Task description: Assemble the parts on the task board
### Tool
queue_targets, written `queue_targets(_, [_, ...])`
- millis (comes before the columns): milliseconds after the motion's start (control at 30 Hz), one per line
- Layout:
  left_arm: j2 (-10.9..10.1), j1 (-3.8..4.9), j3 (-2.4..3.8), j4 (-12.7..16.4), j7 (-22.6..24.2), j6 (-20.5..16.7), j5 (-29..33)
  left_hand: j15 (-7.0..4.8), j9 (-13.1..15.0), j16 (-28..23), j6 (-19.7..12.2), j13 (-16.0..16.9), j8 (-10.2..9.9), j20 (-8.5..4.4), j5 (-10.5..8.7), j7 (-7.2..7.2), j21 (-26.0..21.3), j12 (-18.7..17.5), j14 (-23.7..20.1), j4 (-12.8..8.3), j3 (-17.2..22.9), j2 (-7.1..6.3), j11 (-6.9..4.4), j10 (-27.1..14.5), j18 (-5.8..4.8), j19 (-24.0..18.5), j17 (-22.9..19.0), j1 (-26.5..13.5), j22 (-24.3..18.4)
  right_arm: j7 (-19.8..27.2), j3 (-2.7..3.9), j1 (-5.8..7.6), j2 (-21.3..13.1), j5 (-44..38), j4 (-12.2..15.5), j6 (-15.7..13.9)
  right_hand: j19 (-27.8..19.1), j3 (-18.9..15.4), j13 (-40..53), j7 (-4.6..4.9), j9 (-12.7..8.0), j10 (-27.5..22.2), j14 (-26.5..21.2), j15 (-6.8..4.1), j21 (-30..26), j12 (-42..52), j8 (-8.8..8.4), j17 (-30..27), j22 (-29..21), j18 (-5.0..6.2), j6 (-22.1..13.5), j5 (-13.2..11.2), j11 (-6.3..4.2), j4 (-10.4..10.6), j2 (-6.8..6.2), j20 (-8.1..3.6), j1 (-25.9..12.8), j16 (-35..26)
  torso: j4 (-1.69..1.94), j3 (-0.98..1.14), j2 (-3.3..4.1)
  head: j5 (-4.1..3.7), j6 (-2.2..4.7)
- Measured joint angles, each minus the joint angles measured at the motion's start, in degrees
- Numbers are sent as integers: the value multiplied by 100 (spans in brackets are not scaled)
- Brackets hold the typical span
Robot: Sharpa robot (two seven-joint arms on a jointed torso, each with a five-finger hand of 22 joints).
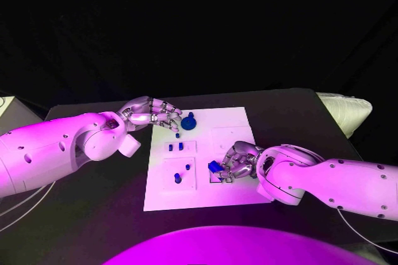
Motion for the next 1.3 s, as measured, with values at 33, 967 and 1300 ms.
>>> queue_targets(33, [0,0,0,-1,0,0,0,0,0,0,0,0,0,0,0,0,0,0,0,0,0,0,0,0,0,0,0,0,0,1,0,-1,-3,0,3,0,0,0,0,0,0,0,0,0,0,0,0,0,0,0,0,0,0,0,0,0,0,0,0,0,0,2,0])
queue_targets(967, [8,0,0,-27,4,0,4,0,-5,0,0,0,0,0,0,0,0,23,0,0,0,0,0,0,0,0,0,0,0,16,-4,-12,-18,112,-11,125,-1,-706,-2,-43,104,21,0,-43,-18,-47,155,-1,-3,0,4,209,-20,23,281,-42,-1125,0,1,-2,0,2,0])
queue_targets(1300, [7,0,0,-32,4,0,5,0,-5,0,0,0,0,0,0,0,0,23,0,0,0,0,0,0,0,0,0,0,1,84,-4,-12,-30,159,3,151,-1,-751,-2,-25,113,21,0,-42,-44,-47,155,-1,-3,0,-14,127,-20,23,304,-42,-1144,0,2,-3,1,2,0])
